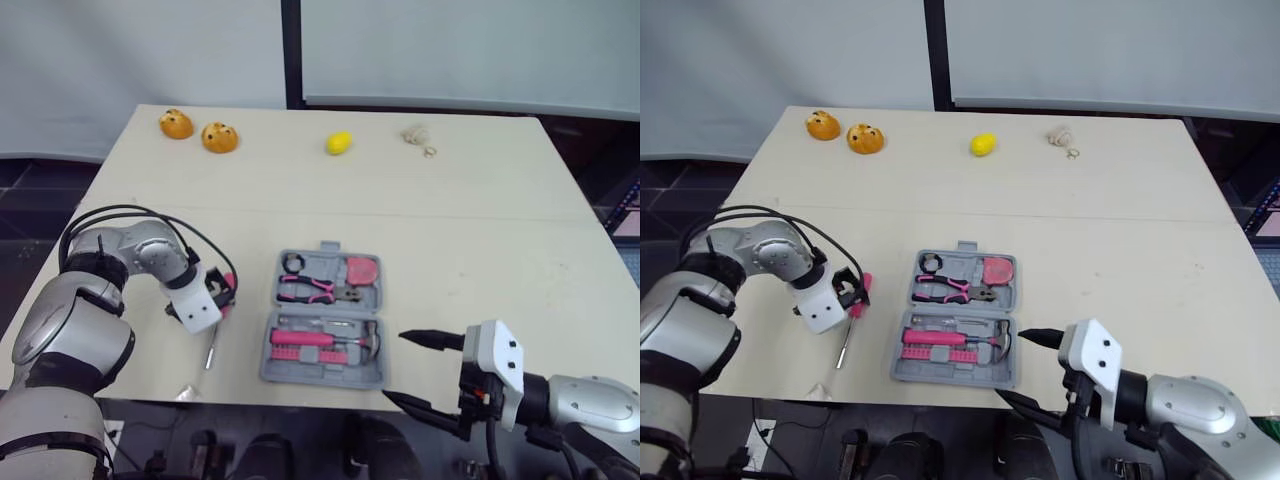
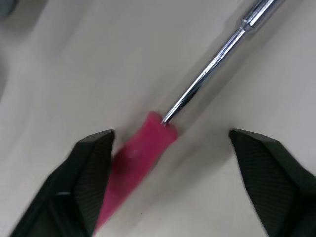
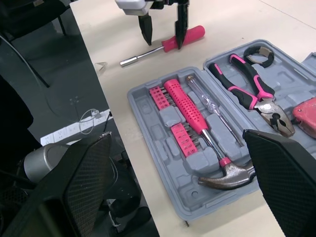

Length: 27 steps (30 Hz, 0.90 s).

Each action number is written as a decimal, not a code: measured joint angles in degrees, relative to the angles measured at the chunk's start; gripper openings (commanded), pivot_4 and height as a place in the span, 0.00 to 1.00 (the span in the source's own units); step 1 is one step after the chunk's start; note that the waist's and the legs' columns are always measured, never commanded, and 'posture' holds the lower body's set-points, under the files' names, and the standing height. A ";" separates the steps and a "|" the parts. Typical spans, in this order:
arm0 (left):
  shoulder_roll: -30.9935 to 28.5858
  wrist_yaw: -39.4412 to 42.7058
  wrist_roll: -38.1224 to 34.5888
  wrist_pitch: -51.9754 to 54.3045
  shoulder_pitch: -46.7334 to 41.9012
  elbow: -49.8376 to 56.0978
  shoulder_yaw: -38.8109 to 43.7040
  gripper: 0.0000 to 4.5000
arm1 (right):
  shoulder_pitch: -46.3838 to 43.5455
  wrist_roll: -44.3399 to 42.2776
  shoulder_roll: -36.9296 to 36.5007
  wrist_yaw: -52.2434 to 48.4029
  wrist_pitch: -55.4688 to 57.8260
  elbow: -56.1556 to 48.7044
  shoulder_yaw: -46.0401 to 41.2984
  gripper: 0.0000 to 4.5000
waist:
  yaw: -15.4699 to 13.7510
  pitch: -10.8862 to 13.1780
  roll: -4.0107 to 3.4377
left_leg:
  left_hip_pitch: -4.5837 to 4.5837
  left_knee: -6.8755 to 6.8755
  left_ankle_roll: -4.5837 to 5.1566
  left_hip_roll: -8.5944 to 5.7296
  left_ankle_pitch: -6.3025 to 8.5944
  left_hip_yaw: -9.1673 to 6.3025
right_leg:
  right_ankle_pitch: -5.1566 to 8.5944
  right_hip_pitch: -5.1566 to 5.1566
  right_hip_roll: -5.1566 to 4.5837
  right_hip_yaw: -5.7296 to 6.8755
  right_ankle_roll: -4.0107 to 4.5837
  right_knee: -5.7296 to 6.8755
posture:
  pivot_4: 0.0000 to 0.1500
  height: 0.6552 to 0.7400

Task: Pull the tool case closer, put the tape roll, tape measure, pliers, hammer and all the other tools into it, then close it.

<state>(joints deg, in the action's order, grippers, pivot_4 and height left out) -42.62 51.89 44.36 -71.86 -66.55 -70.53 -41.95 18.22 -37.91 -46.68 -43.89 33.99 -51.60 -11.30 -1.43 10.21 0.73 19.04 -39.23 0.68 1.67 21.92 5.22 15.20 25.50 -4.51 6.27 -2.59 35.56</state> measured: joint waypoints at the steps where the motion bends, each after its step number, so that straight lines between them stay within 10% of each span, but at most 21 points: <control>1: 0.00 -1.72 1.23 -0.01 -0.38 -0.02 -0.73 0.45 | 0.05 -0.09 0.00 0.14 0.00 0.00 -0.07 1.00 | -0.01 -0.01 0.01 | 0.00 0.00 0.00 0.00 0.00 0.00 | 0.00 0.00 0.00 -0.01 0.00 0.01 | 1.00 0.87; 5: -0.18 -5.56 4.27 -0.75 -1.31 -1.08 -2.31 0.08 | 0.13 -0.56 0.00 0.32 0.00 0.00 -0.28 1.00 | -0.01 -0.01 0.01 | -0.01 0.00 0.02 -0.01 0.00 0.02 | 0.00 0.00 0.00 0.01 0.00 0.04 | 1.00 0.87; 16: -3.76 12.67 -11.69 -2.67 -1.13 -7.19 7.89 0.08 | -1.92 -1.11 -0.15 -0.10 -0.10 0.69 -0.08 1.00 | 0.19 -0.03 0.05 | 0.01 -0.11 0.01 -0.01 -0.01 0.04 | 0.00 -0.01 0.11 0.11 0.00 0.09 | 1.00 0.87; 20: -5.20 34.10 -30.72 15.64 4.12 -3.27 20.49 0.08 | -4.98 -1.00 -0.21 -1.06 -0.25 2.75 2.31 1.00 | 0.34 -0.03 0.05 | 0.12 -0.36 0.07 0.03 0.02 0.03 | 0.00 -0.01 0.38 0.14 0.01 0.17 | 1.00 0.87; 27: -15.54 34.11 -48.89 51.88 19.58 25.48 24.42 0.08 | -7.62 -0.38 0.00 -2.40 -0.60 5.34 5.51 1.00 | 1.29 -0.04 0.05 | 0.12 -0.48 0.06 0.06 0.04 -0.09 | 0.00 -0.02 0.02 -0.20 0.01 0.27 | 1.00 0.87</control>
<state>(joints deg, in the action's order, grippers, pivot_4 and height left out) -58.15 86.01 -4.53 -19.98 -46.97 -45.05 -17.53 10.60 -38.29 -46.68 -46.30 33.39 -46.27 -5.80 -0.14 10.17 0.78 19.16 -39.70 0.74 1.73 21.96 5.13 15.21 25.48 -4.49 6.07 -2.58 35.84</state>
